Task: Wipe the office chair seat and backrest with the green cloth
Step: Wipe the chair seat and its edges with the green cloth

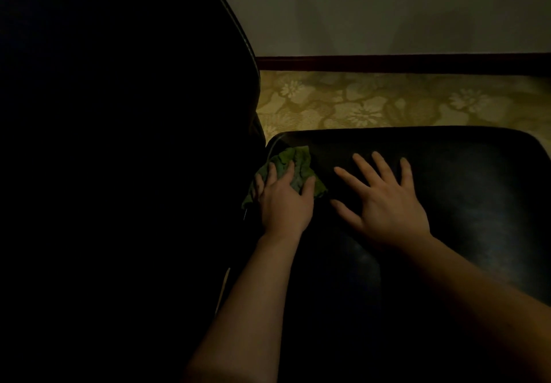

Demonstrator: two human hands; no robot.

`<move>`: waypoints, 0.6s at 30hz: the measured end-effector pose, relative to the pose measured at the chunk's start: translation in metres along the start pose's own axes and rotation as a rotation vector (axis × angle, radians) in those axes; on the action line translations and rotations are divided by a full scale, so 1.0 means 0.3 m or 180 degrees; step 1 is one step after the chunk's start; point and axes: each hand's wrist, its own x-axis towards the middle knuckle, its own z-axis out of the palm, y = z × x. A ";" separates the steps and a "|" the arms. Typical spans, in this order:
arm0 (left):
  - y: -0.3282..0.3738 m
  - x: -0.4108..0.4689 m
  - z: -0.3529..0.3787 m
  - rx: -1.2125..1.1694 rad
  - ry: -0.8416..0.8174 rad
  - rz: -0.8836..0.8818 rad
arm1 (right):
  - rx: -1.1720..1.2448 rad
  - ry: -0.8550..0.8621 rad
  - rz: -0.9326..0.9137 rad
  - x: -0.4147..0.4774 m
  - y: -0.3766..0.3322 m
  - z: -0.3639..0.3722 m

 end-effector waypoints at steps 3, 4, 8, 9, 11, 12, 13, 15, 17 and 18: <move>-0.015 -0.036 -0.003 0.0014 0.0002 0.0053 | -0.0008 -0.0018 -0.0010 0.000 0.001 -0.001; -0.023 -0.058 0.001 0.0032 0.0028 0.0069 | -0.0009 -0.0024 -0.0007 -0.002 0.002 -0.001; -0.036 -0.100 0.016 0.0024 0.0123 0.0082 | 0.0025 -0.0034 0.0003 -0.002 -0.001 -0.004; -0.031 -0.091 0.017 0.0005 0.0126 0.0071 | 0.0022 -0.0031 0.0000 -0.002 -0.001 -0.003; -0.017 -0.065 0.017 0.0015 0.0121 0.0040 | 0.0016 0.0004 0.0008 -0.003 -0.002 -0.002; -0.009 -0.050 0.018 0.0037 0.0101 0.0019 | 0.0017 0.0015 0.0015 -0.004 -0.003 -0.002; -0.001 -0.035 0.018 0.0053 0.0075 -0.0002 | 0.0017 0.0030 0.0018 -0.005 -0.005 -0.001; 0.014 -0.003 0.019 0.0076 0.0032 -0.0005 | 0.0013 0.0060 0.0018 -0.005 -0.007 0.001; 0.027 0.030 0.017 0.0090 0.0021 0.0056 | -0.0005 0.0067 0.0007 -0.005 -0.004 0.003; 0.032 0.048 0.015 0.0093 0.0015 0.0090 | -0.0012 0.0068 0.0000 -0.005 -0.003 0.003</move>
